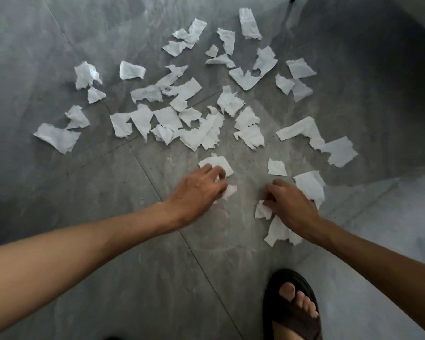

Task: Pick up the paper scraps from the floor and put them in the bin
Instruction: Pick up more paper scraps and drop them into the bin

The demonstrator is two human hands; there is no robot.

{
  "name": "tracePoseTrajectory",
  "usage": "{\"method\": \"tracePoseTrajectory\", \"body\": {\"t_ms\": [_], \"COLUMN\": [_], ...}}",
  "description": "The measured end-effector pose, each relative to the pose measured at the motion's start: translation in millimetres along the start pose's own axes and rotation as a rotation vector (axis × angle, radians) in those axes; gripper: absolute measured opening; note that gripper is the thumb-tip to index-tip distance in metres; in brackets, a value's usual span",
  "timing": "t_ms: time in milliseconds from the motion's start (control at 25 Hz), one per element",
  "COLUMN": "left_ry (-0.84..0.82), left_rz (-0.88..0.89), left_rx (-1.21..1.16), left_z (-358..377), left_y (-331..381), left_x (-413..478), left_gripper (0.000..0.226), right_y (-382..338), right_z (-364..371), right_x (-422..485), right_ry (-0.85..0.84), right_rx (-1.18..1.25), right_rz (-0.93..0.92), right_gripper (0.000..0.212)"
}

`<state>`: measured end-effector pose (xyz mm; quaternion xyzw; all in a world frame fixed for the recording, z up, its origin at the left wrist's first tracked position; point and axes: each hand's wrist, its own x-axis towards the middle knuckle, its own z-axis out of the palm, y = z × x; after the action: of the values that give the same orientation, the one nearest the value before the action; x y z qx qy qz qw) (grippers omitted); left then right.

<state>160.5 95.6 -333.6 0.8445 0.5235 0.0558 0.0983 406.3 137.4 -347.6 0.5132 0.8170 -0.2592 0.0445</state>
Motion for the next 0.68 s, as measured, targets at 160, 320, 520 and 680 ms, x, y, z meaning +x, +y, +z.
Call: {"method": "tracePoseTrajectory", "body": {"t_ms": [160, 320, 520, 680], "left_ry": [-0.142, -0.206, -0.141, -0.06], "left_rz": [-0.21, -0.167, -0.171, -0.152], "left_rx": [0.054, 0.01, -0.279, -0.385], "left_z": [4, 12, -39, -143], "left_y": [-12, -11, -15, -37], "left_x": [24, 22, 23, 21], "left_gripper": [0.008, 0.012, 0.005, 0.007], "right_y": [5, 22, -1, -59], "right_z": [-6, -23, -17, -21], "right_x": [17, 43, 59, 68], "right_ry": [0.221, 0.224, 0.104, 0.117], "right_rx": [0.094, -0.013, 0.001, 0.381], "right_rz": [0.055, 0.065, -0.015, 0.117], "right_gripper": [0.008, 0.007, 0.004, 0.006]}}
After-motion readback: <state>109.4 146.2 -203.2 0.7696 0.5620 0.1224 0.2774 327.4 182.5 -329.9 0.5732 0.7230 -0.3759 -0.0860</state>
